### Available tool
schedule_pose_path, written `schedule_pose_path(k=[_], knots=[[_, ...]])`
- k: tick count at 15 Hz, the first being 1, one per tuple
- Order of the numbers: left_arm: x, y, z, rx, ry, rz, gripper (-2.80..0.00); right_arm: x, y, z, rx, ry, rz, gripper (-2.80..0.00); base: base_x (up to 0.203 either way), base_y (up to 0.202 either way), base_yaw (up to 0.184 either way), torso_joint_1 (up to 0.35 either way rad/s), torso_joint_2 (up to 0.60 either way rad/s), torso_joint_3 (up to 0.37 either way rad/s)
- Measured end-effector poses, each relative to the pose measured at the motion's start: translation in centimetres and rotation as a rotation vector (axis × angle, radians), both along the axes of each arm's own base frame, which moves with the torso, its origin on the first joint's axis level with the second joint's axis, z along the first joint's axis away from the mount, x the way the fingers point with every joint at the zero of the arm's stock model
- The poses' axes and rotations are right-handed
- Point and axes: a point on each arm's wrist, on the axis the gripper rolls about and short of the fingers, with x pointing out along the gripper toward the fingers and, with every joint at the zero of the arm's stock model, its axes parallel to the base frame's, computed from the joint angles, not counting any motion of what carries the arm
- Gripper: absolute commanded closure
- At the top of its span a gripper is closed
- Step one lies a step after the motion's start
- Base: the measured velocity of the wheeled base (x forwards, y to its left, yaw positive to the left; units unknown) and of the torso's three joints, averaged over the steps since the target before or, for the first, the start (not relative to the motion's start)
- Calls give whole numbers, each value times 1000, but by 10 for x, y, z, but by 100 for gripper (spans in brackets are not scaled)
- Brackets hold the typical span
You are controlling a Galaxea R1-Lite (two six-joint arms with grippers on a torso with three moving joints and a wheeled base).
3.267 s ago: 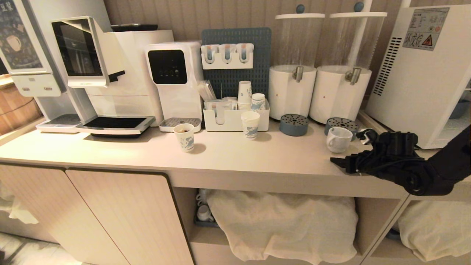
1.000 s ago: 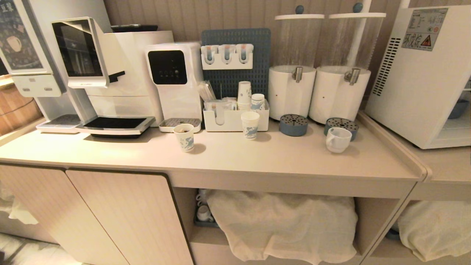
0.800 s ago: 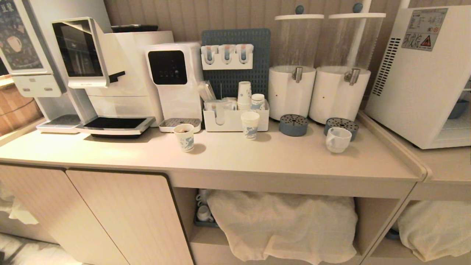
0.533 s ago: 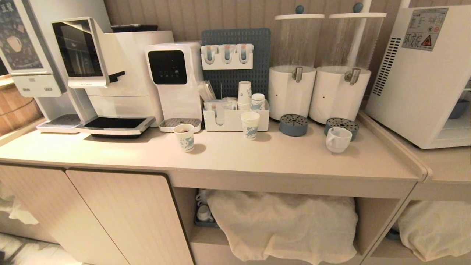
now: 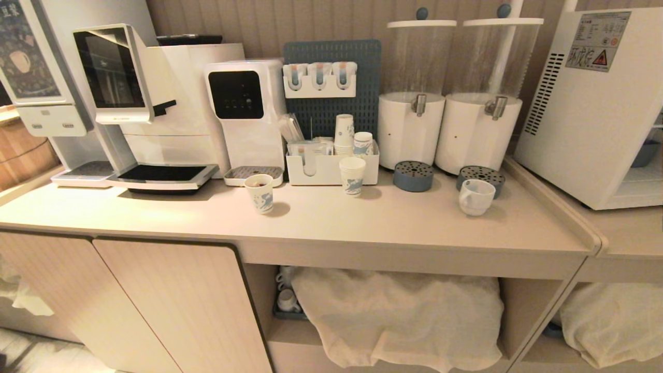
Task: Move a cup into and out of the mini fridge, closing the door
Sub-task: Close the freezer door
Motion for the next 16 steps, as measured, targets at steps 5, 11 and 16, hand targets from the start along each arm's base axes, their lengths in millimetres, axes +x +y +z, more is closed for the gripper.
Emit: schedule_pose_path(k=[5,11,16], knots=[[0,0,0,0,0,0,0,0,0,-1,45,14,-7,0,0,0,0,0,0,0],[0,0,0,0,0,0,0,0,0,-1,51,13,-8,0,-45,0,0,1,1,-1],[0,0,0,0,0,0,0,0,0,-1,52,12,-8,0,-50,0,-1,1,-2,2]])
